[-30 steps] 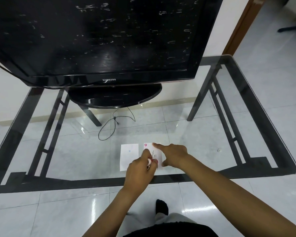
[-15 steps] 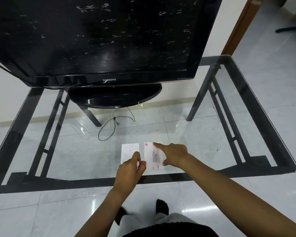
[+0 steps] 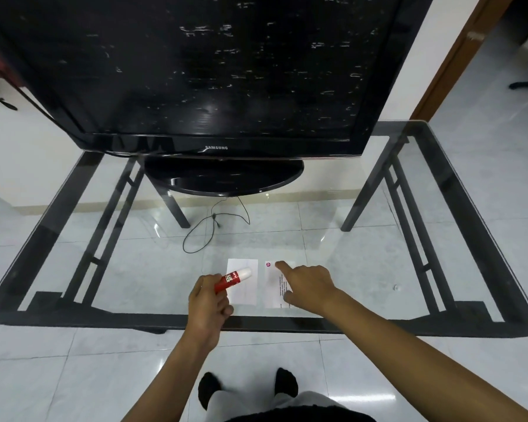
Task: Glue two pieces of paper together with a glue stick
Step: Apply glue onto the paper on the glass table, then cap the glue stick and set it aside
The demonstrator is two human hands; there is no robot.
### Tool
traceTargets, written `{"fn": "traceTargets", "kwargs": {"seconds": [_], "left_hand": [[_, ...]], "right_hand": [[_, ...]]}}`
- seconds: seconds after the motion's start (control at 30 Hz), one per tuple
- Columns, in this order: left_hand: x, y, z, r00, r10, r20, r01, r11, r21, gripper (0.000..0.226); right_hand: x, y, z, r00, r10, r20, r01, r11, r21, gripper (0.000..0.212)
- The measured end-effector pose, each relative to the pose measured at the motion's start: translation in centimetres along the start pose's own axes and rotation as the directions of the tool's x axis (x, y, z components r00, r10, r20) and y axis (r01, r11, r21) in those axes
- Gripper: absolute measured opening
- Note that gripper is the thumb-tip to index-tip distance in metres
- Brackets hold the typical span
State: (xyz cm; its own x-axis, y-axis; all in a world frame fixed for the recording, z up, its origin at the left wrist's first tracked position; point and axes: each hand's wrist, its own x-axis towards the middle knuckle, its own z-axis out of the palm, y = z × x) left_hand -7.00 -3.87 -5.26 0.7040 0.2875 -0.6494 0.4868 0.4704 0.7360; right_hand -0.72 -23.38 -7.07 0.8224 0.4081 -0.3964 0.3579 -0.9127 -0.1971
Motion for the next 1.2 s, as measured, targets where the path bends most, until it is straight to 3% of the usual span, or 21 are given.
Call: {"fn": "traceTargets", "kwargs": {"seconds": [0.03, 0.07, 0.1, 0.13, 0.17, 0.2, 0.23, 0.43, 0.6, 0.73, 0.87, 1.03, 1.07, 1.2], "left_hand": [[0.0, -0.1, -0.1, 0.999, -0.033, 0.018, 0.033, 0.998, -0.044, 0.024], [-0.1, -0.3, -0.2, 0.997, -0.073, 0.038, 0.076, 0.993, -0.092, 0.025], [-0.1, -0.5, -0.2, 0.991, -0.117, 0.059, 0.124, 0.982, -0.14, 0.026], [-0.2, -0.8, -0.1, 0.984, -0.16, 0.084, 0.173, 0.968, -0.184, 0.026], [-0.3, -1.0, 0.0, 0.975, -0.195, 0.11, 0.215, 0.952, -0.218, 0.025], [-0.4, -1.3, 0.2, 0.966, -0.221, 0.135, 0.249, 0.938, -0.243, 0.023], [-0.5, -1.5, 0.5, 0.958, -0.238, 0.158, 0.273, 0.926, -0.261, 0.021], [-1.3, -1.7, 1.9, 0.945, -0.256, 0.201, 0.305, 0.913, -0.27, 0.02], [-2.0, -1.4, 2.3, 0.941, -0.247, 0.233, 0.304, 0.919, -0.252, 0.02], [-2.3, -1.4, 3.0, 0.945, -0.225, 0.238, 0.286, 0.921, -0.264, 0.023], [-3.2, -1.3, 3.9, 0.965, -0.156, 0.211, 0.2, 0.958, -0.206, 0.025], [-3.7, -1.2, 4.5, 0.974, -0.067, 0.217, 0.075, 0.997, -0.025, 0.029], [-3.7, -1.3, 4.7, 0.972, -0.07, 0.223, 0.078, 0.997, -0.026, 0.029], [-3.4, -0.1, 5.1, 0.947, -0.091, 0.309, 0.09, 0.996, 0.018, 0.027]], "right_hand": [[-0.3, -0.1, -0.2, 0.998, 0.06, 0.003, -0.06, 0.987, 0.151, 0.048], [-0.3, 0.0, -0.6, 0.99, 0.137, 0.036, -0.14, 0.908, 0.395, 0.038], [-0.4, 0.0, -1.2, 0.972, 0.198, 0.13, -0.234, 0.706, 0.669, 0.028], [-0.5, 0.0, -1.8, 0.953, 0.193, 0.235, -0.296, 0.409, 0.864, 0.022], [-0.8, -0.1, -2.3, 0.947, 0.143, 0.289, -0.309, 0.142, 0.941, 0.021], [-1.1, -0.1, -2.7, 0.952, 0.099, 0.288, -0.287, -0.023, 0.958, 0.02], [-1.4, -0.2, -3.0, 0.962, 0.079, 0.261, -0.254, -0.09, 0.963, 0.019], [-3.2, -0.8, -2.9, 0.995, 0.08, 0.067, -0.06, -0.087, 0.994, 0.019], [-3.8, -1.1, -3.6, 0.993, 0.112, -0.041, 0.022, 0.164, 0.986, 0.023], [-4.2, -1.8, -4.1, 0.99, 0.09, -0.106, 0.083, 0.225, 0.971, 0.024], [-4.3, -1.9, -4.4, 0.988, 0.142, -0.056, 0.031, 0.173, 0.984, 0.019], [-4.1, -1.6, -3.7, 0.968, 0.249, 0.042, -0.108, 0.259, 0.96, 0.048], [-4.1, -1.5, -3.7, 0.969, 0.242, 0.045, -0.102, 0.228, 0.968, 0.048], [-4.3, -1.4, -4.1, 0.997, 0.076, 0.019, -0.013, -0.078, 0.997, 0.03]]}}
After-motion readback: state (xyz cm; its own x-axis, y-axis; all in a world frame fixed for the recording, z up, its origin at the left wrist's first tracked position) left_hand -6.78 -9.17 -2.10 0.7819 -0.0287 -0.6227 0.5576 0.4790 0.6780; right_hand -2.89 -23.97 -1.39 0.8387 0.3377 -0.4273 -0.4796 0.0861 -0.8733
